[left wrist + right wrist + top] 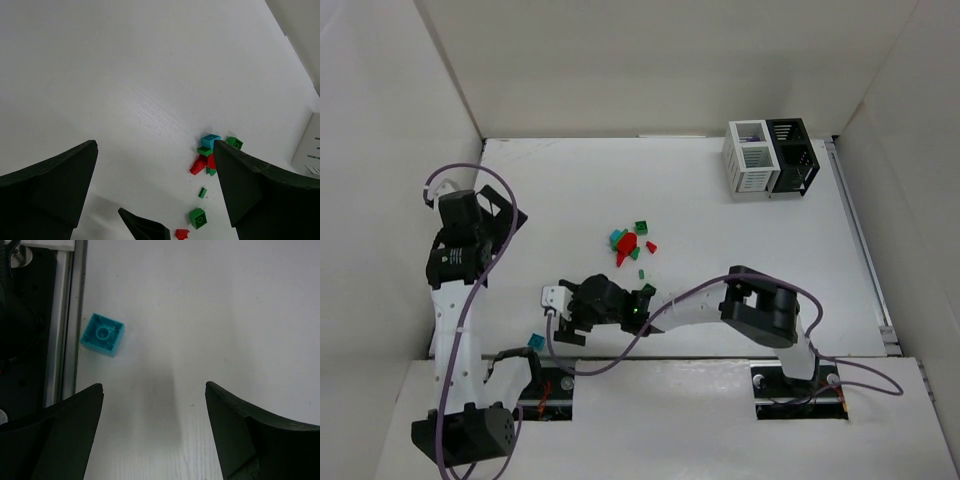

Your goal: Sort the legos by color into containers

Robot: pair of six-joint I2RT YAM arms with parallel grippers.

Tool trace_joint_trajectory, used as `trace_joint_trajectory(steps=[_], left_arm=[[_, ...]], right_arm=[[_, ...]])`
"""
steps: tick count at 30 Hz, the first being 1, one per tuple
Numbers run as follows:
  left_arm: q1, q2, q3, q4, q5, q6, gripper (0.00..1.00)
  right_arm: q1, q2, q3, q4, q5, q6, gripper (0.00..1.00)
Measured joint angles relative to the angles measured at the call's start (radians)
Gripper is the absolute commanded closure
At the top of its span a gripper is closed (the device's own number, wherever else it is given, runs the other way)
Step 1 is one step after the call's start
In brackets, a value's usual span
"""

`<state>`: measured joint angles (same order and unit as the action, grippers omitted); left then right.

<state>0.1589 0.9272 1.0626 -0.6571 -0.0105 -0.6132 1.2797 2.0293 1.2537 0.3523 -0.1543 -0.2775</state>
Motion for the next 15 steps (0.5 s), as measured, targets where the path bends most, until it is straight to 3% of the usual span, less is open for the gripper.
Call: trace_joint_trajectory(steps=[15], left_arm=[[0.000,-0.041,-0.074,0.001,-0.002,0.007,0.00]], right_arm=[[0.108,0.168,0.051,0.134,0.069,-0.025,0.08]])
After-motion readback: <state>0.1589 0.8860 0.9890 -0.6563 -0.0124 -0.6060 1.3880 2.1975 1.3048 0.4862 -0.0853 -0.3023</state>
